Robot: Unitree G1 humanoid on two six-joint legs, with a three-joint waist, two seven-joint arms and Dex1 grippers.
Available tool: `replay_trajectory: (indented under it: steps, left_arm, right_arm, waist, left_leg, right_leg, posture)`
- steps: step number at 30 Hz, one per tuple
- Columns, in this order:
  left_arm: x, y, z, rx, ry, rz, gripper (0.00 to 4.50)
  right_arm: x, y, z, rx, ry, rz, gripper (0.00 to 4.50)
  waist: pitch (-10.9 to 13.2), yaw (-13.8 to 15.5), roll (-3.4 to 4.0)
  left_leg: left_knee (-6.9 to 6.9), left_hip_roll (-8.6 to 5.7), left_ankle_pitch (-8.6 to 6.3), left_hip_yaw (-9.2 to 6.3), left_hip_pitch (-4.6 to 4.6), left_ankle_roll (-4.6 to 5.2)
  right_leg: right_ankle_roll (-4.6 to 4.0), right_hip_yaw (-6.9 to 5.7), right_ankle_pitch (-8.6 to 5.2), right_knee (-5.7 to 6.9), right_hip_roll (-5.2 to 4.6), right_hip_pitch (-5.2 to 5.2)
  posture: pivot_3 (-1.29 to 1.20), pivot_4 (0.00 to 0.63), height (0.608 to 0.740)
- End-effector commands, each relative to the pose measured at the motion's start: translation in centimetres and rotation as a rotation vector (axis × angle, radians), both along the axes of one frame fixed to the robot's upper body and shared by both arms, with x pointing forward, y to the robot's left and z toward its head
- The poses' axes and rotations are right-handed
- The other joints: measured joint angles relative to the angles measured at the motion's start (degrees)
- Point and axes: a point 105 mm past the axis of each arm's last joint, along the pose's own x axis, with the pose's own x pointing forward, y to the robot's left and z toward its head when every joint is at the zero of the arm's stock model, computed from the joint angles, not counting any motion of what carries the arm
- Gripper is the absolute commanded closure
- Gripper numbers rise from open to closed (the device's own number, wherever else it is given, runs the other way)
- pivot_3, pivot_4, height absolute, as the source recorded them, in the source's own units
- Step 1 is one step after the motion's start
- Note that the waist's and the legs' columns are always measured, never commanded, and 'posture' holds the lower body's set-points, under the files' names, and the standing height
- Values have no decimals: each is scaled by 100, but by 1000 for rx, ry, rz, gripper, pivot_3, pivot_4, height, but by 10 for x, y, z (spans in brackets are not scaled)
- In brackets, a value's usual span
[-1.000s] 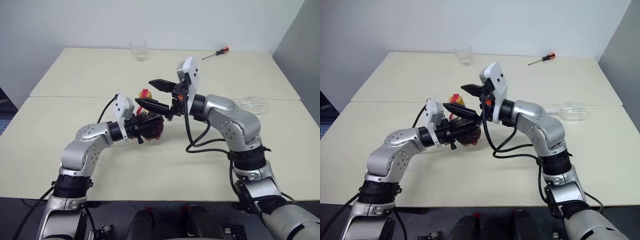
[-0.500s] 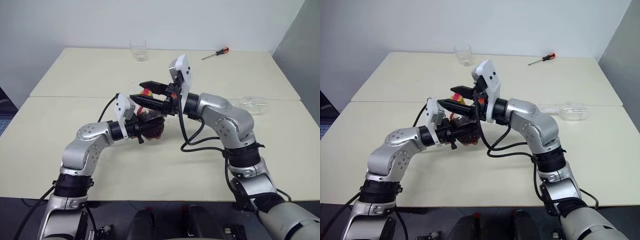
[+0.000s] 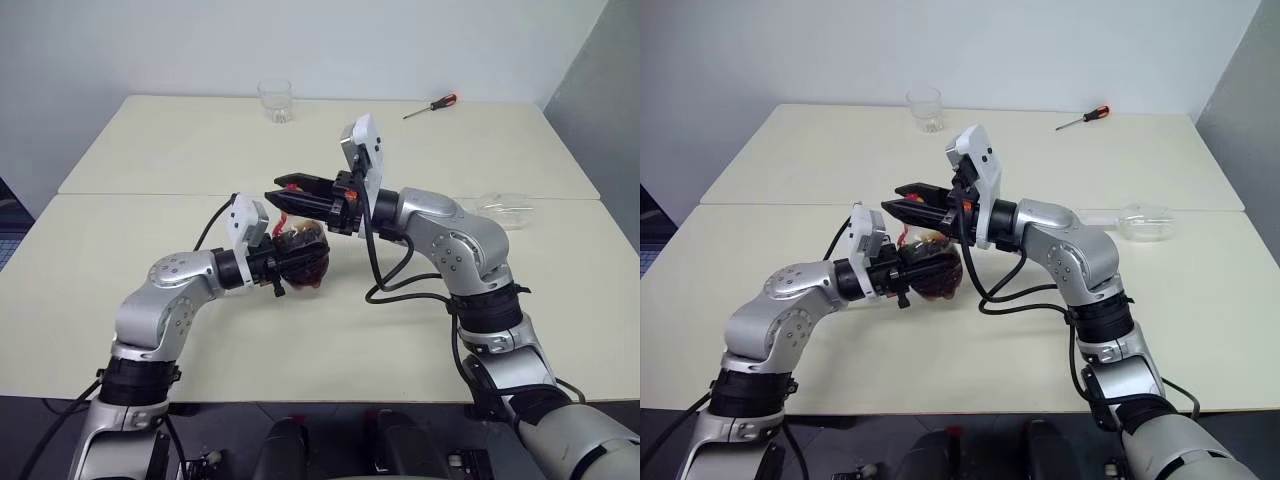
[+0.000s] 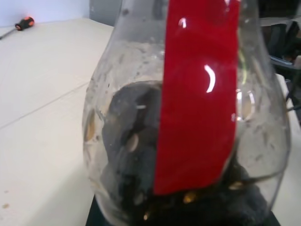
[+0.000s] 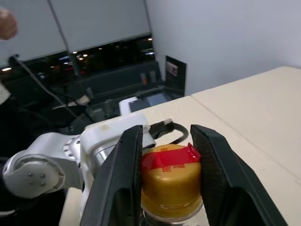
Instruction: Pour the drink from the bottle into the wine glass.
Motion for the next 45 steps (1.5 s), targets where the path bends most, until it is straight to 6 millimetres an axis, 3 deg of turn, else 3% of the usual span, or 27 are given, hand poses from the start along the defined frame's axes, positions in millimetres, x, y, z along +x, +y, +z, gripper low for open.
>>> replay_trajectory:
  steps: [1,8,15,19,22,28,29,38,45]
  left_arm:
    - [-30,-13,21,-20,-56,-140,3468]
    - [-45,-14,31,-11,-61,-192,3475]
    - [-53,-8,34,35,-64,-234,3492]
    - [-50,-10,34,28,-69,-226,3493]
    - [-52,-14,34,17,-71,-225,3494]
    - [-54,-11,31,14,-62,-206,3496]
    - [-52,-10,32,11,-62,-195,3496]
    - [-15,-1,23,-23,-66,40,3496]
    - [6,2,24,-33,-99,115,3496]
  right_arm:
    - [-19,-10,18,28,-85,174,3231]
    - [-36,-27,12,7,-62,425,3231]
    - [-49,-24,6,-50,-83,583,3231]
    - [-46,-18,7,-55,-93,590,3231]
    - [-42,-18,10,-38,-67,569,2144]
    - [-35,-29,3,-49,-54,447,113]
    - [-33,-31,3,-43,-48,418,0]
    - [-13,-45,31,132,-92,2,0]
    - [-14,-32,26,163,-115,-166,0]
  waist:
    - [1,2,1]
    - [3,6,3]
    - [5,-2,5]
    - [6,4,6]
    - [6,8,6]
    - [6,9,6]
    - [6,9,6]
    - [7,9,5]
    - [7,12,5]
  left_leg:
    - [0,0,0,0,1,0]
    - [2,-5,0,1,3,1]
    - [-2,-5,0,1,5,1]
    - [0,-4,0,1,4,0]
    - [0,-3,0,0,3,0]
    - [0,-2,0,-1,3,0]
    - [1,-2,0,0,2,0]
    - [0,-3,0,0,3,0]
    - [-1,-3,1,1,1,-1]
  right_leg:
    - [0,0,0,0,0,0]
    - [1,-1,0,-1,2,3]
    - [0,-2,-1,-2,7,2]
    - [0,-2,-1,-2,5,2]
    - [0,-2,-1,-2,4,2]
    - [0,-1,-1,-2,1,2]
    - [0,-1,-1,-2,0,2]
    - [0,1,-1,-1,1,2]
    - [0,1,-1,-1,0,1]
  posture:
    - [0,150,740]
    - [0,150,740]
    - [0,150,740]
    - [0,150,740]
    - [0,150,740]
    - [0,150,740]
    - [0,150,740]
    - [0,150,740]
    - [0,150,740]
